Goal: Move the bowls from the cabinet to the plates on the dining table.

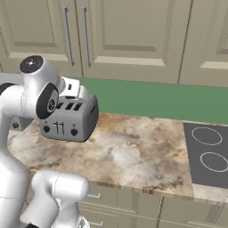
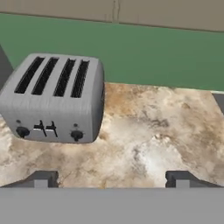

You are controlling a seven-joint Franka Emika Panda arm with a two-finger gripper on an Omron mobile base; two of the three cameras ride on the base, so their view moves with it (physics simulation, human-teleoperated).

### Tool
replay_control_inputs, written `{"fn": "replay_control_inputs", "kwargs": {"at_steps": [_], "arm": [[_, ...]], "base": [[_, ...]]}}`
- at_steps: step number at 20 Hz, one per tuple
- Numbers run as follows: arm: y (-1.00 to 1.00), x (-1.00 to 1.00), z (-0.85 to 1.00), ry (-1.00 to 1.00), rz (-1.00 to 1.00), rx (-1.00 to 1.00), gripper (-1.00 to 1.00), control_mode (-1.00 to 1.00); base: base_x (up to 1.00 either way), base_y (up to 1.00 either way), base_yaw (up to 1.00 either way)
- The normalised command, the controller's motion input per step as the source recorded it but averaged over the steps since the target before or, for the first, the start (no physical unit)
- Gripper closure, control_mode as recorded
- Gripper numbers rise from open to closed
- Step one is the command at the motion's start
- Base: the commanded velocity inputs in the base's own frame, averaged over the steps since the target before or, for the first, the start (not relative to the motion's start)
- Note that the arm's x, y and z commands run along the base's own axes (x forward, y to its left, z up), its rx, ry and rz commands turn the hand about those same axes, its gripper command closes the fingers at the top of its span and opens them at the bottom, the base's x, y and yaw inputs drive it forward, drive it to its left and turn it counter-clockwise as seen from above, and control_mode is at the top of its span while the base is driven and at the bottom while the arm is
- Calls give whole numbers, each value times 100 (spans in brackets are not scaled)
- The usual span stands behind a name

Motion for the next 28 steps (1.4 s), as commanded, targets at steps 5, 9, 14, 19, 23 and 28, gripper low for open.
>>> {"fn": "replay_control_inputs", "kwargs": {"at_steps": [5, 9, 14, 19, 23, 28], "arm": [[-14, -1, 73, -44, -10, 0, -100, -100], [-11, 0, 100, -28, -15, 0, -100, -100], [-40, 4, 82, -24, -6, 4, -100, -100], [-22, 45, 20, -18, 0, 1, -100, -100], [-2, 50, 0, -5, 0, 0, -100, -100], [0, 64, 0, 0, 0, 0, -100, -100]], "base": [[0, 0, 0], [0, 0, 0], [0, 0, 0], [0, 0, 0], [0, 0, 0], [0, 0, 0]]}}
